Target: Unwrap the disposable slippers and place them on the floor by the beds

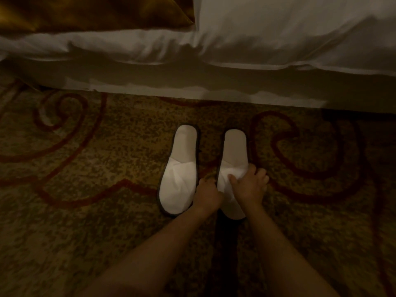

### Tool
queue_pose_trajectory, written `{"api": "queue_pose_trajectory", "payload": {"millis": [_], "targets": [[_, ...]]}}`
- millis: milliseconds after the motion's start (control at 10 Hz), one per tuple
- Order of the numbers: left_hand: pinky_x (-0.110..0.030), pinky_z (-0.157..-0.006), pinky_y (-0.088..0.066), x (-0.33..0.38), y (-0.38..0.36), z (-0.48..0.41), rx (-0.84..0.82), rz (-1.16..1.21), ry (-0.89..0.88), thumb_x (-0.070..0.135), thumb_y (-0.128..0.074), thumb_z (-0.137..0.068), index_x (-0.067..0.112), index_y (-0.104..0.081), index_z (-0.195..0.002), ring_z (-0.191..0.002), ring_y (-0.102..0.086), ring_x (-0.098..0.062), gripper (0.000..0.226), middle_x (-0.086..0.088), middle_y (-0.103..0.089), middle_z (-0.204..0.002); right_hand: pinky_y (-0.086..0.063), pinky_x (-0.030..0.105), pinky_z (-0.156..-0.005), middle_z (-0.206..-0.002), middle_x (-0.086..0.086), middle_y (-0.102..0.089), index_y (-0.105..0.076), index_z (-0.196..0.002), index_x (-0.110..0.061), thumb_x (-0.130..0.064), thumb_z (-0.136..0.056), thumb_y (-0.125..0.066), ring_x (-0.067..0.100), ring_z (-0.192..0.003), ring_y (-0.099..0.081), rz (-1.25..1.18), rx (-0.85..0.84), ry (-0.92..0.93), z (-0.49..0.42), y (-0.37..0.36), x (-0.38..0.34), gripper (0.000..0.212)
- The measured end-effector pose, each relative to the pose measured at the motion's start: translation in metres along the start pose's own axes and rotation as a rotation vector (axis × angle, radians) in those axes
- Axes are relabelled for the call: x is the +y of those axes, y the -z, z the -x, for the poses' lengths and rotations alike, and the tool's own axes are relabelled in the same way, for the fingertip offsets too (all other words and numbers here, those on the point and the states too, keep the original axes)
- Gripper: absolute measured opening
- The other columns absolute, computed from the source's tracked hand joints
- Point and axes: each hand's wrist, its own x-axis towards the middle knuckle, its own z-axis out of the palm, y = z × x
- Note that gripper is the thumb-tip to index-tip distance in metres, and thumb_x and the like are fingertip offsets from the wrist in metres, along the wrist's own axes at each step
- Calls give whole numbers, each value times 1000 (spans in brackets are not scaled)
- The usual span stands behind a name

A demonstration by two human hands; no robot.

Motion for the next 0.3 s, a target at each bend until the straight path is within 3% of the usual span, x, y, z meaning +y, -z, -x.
{"api": "queue_pose_trajectory", "payload": {"millis": [200, 300], "targets": [[-45, -107, -38, 16, 30, 1, -123, -186, -64, 36, -40, -96, 13, -27, -144, -128, -42, -33, 54, -16, -35, -145, -33, 40, -101, -137, 18, -36, -31, -138, -11, -52, -81, -59, 35, -123, -35, -52, -134, -53, -5, 15, -5, 75], [-48, -106, -37, 42, 73, 19, -42, -258, -142, 44, -38, -96, 15, -16, -148, -132, -36, -35, 63, -17, -31, -147, -28, 45, -108, -148, 19, -24, -20, -144, -12, -61, -81, -52, 37, -134, -25, -34, -295, -136, 2, 52, -11, 86]]}}
